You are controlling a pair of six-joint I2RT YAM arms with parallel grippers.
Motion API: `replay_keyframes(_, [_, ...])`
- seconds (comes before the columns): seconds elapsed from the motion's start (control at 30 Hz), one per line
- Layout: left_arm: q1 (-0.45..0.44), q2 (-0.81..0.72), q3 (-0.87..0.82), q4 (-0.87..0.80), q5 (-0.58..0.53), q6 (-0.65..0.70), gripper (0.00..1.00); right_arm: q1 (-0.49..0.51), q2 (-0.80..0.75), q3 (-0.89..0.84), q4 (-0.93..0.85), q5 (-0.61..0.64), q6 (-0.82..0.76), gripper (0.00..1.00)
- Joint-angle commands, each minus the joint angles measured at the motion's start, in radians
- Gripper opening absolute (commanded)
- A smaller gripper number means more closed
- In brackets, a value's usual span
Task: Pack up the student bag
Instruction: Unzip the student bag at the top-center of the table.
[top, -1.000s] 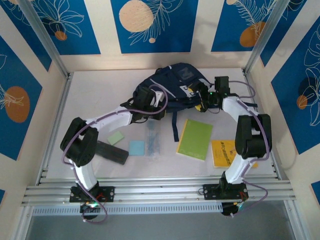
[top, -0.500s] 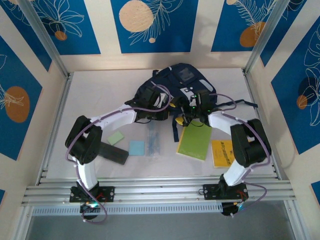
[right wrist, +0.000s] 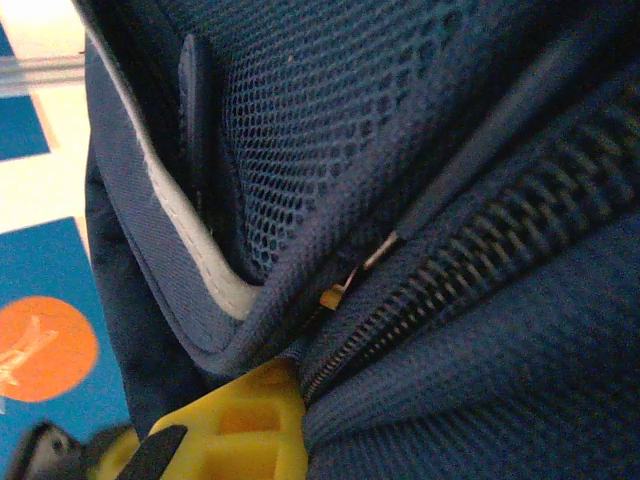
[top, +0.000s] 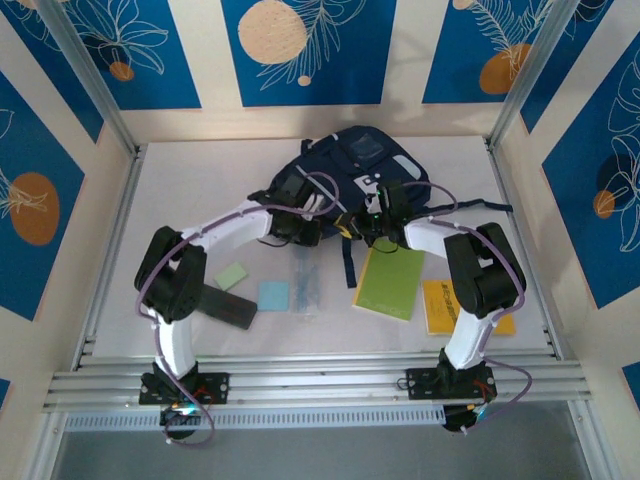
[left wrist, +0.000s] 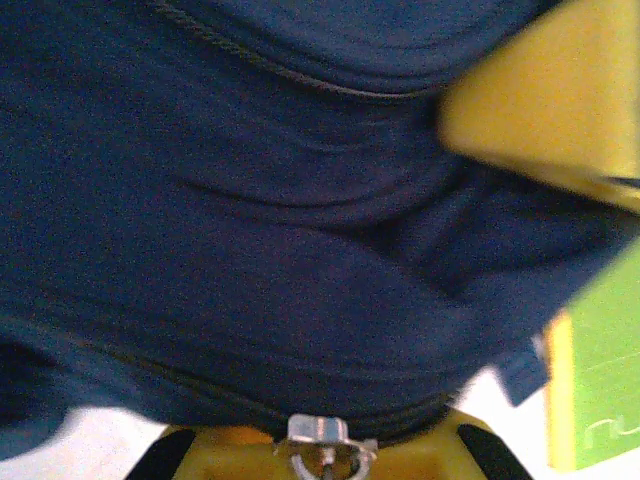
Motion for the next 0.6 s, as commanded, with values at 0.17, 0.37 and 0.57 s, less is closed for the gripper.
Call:
replay_keyframes(0.17, [0.222,0.016,0.073,-0.191,-0.161,0.135,0.00,-0.082,-0.092,0.126,-0.394,0.064,-0.477,0.00])
replay_keyframes(0.37, [0.205,-0.009,0.049,-0.197,-0.106,0.145,0.00,-0.122,-0.047,0.278,-0.611,0.113,-0.782,0.00])
replay_keyframes(0.57, [0.073,-0.093,-0.050,-0.170,0.040,0.066,0.00,-0.198,0.064,0.490,-0.715,0.170,-0.754,0.00])
